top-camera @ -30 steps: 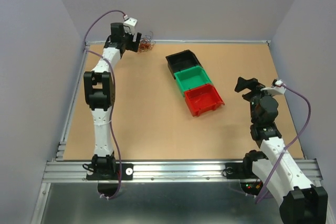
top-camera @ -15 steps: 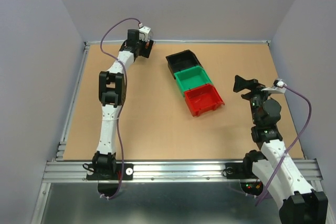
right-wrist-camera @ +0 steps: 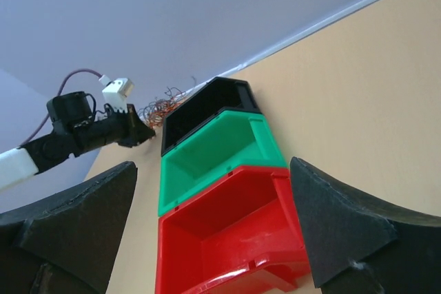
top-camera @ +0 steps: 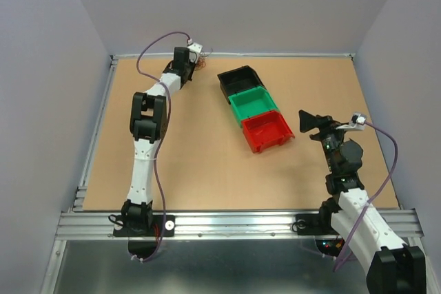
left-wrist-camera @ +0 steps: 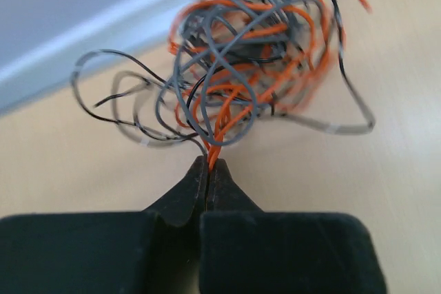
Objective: Untangle the cables
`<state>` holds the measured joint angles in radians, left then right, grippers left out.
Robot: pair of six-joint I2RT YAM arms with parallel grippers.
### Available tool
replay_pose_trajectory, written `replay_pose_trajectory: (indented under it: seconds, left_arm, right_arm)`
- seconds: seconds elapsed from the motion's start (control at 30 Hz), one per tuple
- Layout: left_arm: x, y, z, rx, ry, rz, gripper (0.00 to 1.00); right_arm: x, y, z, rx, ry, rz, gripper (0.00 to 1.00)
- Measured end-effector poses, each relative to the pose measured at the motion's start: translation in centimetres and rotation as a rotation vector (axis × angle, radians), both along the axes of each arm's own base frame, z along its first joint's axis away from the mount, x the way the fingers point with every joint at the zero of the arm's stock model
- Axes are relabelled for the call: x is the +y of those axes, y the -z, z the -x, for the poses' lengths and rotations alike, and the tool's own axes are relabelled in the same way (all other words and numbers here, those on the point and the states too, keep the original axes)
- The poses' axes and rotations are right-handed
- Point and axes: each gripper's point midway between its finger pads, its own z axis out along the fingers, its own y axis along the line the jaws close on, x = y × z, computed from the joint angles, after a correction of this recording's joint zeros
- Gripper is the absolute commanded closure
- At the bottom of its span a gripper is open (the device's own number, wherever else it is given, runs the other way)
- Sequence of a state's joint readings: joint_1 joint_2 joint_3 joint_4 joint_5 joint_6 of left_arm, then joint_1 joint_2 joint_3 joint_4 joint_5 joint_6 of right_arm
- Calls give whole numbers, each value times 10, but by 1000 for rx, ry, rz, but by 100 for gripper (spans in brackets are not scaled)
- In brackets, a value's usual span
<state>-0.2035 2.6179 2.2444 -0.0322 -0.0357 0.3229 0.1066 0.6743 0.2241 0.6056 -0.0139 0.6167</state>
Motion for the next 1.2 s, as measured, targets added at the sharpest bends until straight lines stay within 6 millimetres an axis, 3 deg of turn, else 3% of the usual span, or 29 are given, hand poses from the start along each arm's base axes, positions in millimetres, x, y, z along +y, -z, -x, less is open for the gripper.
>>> replay_pose_trajectory:
  seconds: [0.07, 0.17, 0.27, 0.37, 0.43, 0.5, 0.6, 0.67, 0.8, 0.9, 1.0, 1.2]
  left_arm:
    - [-4, 9, 41, 69, 22, -29, 100]
    - [-15, -11, 97, 104, 74, -35, 100]
    - [-30, -62, 142, 69, 149, -13, 100]
    - [-47, -137, 180, -33, 242, 23, 100]
    - [-51, -168, 211, -82, 300, 51, 100]
    - [-49, -182, 252, -94, 356, 75, 100]
    - [-48, -177, 291, -88, 407, 103, 100]
    - [-48, -155, 319, -42, 445, 120, 100]
    - [-50, -116, 350, 51, 510, 117, 100]
    - [-54, -103, 365, 80, 569, 116, 100]
    - [-63, -110, 376, 47, 636, 109, 100]
    - [-85, -121, 388, -4, 728, 84, 100]
  right_arm:
    - [4, 7, 3, 5, -26, -13, 4]
    - [10, 14, 5, 8, -57, -23, 5]
    - [18, 21, 4, 25, -103, -18, 5]
    - [32, 32, 3, 58, -180, -2, 6]
    - [43, 46, 1, 101, -234, 18, 6]
    - [60, 58, 0, 147, -307, 47, 7]
    - [99, 64, -4, 189, -433, 122, 8]
    - [126, 61, -8, 192, -491, 177, 9]
    - [162, 55, -15, 201, -513, 253, 16]
    - [163, 64, -24, 248, -448, 301, 24]
    - [157, 79, -31, 311, -384, 346, 33]
    - [152, 110, -35, 438, -288, 452, 41]
